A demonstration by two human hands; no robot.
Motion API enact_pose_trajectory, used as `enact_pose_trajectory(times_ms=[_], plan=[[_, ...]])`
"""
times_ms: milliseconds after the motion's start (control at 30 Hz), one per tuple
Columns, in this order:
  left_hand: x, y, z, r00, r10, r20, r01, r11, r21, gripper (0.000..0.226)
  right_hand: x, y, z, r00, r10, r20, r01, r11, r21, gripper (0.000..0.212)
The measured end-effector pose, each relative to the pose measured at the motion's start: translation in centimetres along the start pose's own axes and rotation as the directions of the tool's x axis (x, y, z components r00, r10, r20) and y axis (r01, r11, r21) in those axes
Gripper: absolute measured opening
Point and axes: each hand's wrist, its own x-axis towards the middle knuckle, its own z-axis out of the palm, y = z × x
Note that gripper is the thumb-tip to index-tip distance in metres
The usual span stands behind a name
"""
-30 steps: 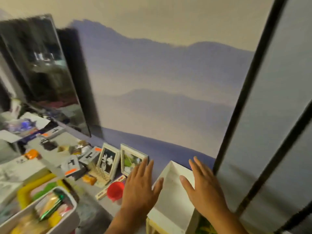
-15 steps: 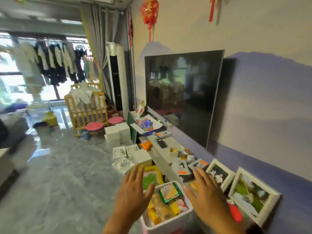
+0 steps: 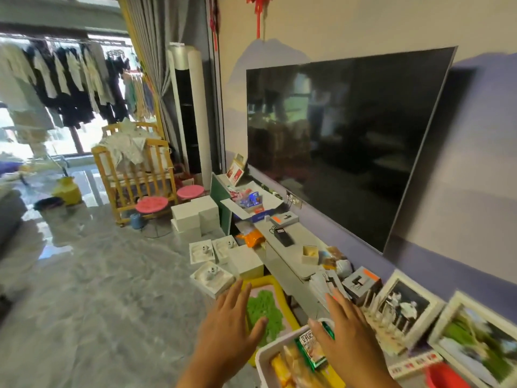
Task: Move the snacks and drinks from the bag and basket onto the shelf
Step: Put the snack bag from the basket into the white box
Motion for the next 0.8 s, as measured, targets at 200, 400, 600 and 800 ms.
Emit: enact_pose_trajectory(times_ms=[200, 400, 600, 800], plan=[[10.6, -0.9, 0.9, 0.982, 0.141, 0.128, -0.142, 0.990, -0.004, 0.083, 6.3, 2.0, 1.5, 0.970, 0.243, 0.026, -0.243, 0.969, 0.035, 0.080], [20.2, 1.0, 5.6, 0.922, 0.354, 0.156, -0.345, 0.935, -0.082, 0.090, 7.8, 5.1, 2.1, 0.907, 0.416, -0.063, -0.412, 0.909, 0.065, 0.075], [28.0, 2.1, 13.5, 0.775, 0.590, 0.228, -0.554, 0.807, -0.206, 0.080, 8.6, 7.4, 6.4, 0.768, 0.634, -0.092, -0.627, 0.773, 0.092, 0.077], [32.5, 0.2, 22.7, 0.696, 0.664, 0.275, -0.605, 0.748, -0.274, 0.079, 12.0, 9.9, 15.2, 0.611, 0.786, -0.099, -0.765, 0.618, 0.181, 0.082]])
